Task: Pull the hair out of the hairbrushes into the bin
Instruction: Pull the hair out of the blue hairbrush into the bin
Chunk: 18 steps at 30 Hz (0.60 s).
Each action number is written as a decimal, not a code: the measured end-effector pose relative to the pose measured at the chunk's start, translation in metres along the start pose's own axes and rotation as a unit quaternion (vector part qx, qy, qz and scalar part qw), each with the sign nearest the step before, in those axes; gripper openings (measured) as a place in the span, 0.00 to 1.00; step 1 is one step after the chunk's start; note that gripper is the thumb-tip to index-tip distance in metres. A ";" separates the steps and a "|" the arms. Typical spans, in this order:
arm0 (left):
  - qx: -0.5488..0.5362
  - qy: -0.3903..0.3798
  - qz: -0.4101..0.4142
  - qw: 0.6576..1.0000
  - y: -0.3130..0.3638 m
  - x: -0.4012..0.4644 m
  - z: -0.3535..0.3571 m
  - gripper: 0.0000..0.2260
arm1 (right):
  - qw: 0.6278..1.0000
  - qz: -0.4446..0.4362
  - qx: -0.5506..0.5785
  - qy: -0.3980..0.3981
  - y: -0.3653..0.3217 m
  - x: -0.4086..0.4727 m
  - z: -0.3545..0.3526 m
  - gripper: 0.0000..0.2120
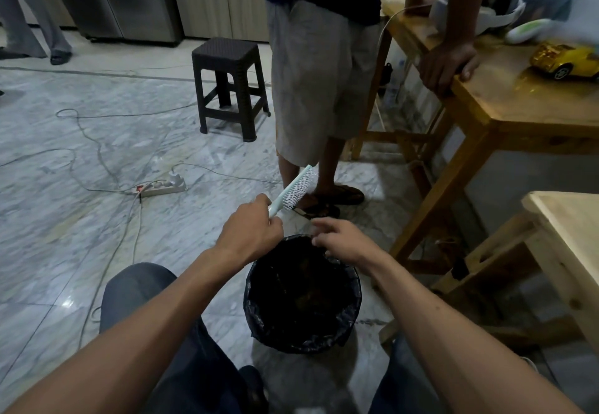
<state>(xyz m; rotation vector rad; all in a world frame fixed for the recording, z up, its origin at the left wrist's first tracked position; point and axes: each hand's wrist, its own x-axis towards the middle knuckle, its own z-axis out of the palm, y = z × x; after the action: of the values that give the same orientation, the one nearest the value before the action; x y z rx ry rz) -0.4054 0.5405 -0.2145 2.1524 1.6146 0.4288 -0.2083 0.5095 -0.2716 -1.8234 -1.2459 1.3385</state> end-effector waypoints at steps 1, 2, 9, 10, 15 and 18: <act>-0.004 -0.003 -0.008 1.000 0.000 0.000 0.000 0.11 | 0.999 -0.008 0.024 0.021 -0.004 0.001 -0.001 0.26; -0.007 -0.007 -0.014 1.000 0.001 0.001 0.000 0.11 | 0.998 -0.016 0.051 0.041 -0.008 0.001 -0.002 0.24; -0.005 -0.046 0.030 0.998 0.001 -0.004 0.000 0.12 | 0.965 -0.025 0.253 0.055 -0.034 0.004 -0.008 0.21; -0.005 -0.053 0.035 0.998 0.001 -0.005 0.000 0.13 | 0.959 -0.031 0.273 0.068 -0.034 0.006 -0.008 0.20; 0.014 -0.056 0.032 0.998 -0.007 -0.004 0.000 0.14 | 0.955 -0.016 0.249 0.161 -0.030 0.009 -0.013 0.08; 0.053 -0.037 0.026 0.998 -0.011 -0.005 0.000 0.13 | 0.963 0.015 0.204 0.177 -0.024 0.009 -0.019 0.06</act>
<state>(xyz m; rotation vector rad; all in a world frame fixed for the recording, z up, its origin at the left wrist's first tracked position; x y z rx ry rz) -0.4161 0.5389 -0.2196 2.2650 1.5752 0.2810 -0.1986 0.5294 -0.2494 -1.6903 -0.6975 1.1175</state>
